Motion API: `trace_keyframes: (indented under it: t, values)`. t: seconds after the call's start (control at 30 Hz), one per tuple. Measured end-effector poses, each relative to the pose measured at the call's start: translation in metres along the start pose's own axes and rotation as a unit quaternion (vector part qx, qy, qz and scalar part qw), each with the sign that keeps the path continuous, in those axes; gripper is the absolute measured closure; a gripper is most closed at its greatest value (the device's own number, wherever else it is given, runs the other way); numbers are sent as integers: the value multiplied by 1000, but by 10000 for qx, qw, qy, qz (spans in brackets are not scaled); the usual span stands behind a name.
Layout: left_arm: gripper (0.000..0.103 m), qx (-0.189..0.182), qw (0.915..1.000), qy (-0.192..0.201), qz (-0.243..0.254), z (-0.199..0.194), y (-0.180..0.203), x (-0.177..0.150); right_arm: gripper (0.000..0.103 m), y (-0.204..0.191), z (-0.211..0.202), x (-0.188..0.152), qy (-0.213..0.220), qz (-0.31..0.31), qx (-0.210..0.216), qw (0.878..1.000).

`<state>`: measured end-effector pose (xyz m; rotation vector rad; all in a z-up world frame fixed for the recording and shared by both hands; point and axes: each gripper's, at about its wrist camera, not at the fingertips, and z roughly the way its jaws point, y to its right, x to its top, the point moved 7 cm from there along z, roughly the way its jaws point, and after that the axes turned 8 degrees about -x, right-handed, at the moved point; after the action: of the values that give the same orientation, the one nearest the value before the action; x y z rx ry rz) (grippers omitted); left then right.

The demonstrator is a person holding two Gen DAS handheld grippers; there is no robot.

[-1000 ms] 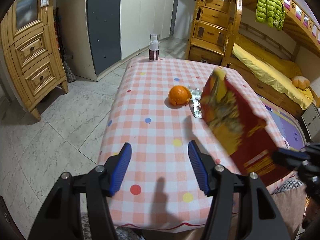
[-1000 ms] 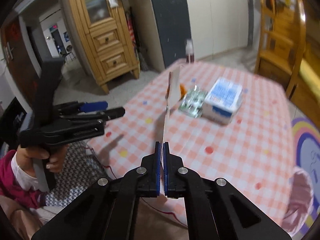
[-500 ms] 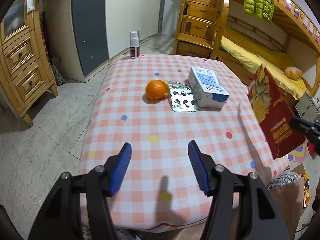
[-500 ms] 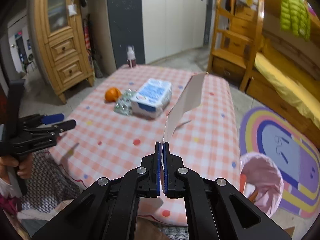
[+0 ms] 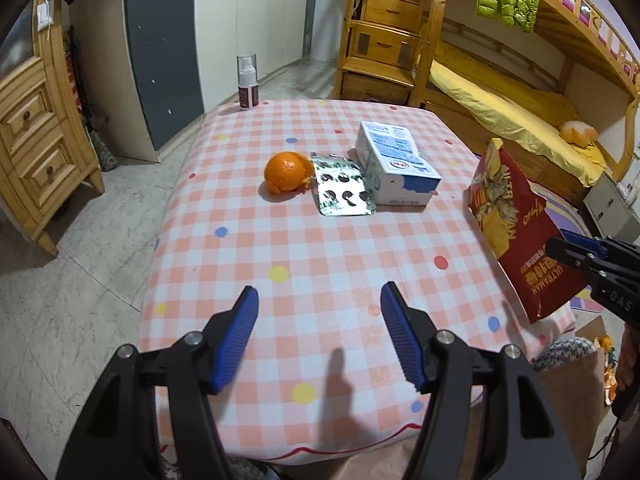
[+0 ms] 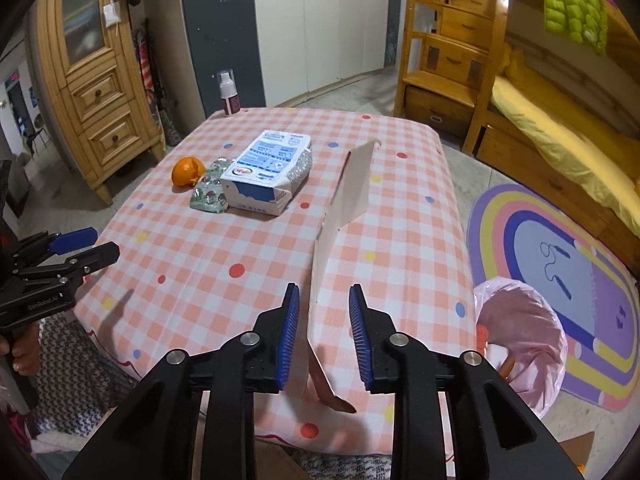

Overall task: Collect trash
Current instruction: 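Carry the red snack bag with the right gripper toward the pink bin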

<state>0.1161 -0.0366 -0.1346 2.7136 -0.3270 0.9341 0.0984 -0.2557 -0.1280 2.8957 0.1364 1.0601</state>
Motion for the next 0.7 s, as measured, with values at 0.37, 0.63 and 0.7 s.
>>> trace_keyframes:
  t: [0.37, 0.63, 0.7]
  values:
    - [26, -14, 9998, 117, 154, 8, 18, 20, 103, 1, -3, 8, 130, 128, -61, 9998]
    - [13, -62, 9989, 102, 463, 33, 52, 45, 103, 30, -20, 25, 572, 464, -190, 9971]
    - [11, -21, 9983, 76, 581, 49, 64, 54, 103, 37, -21, 26, 630, 559, -172, 9963]
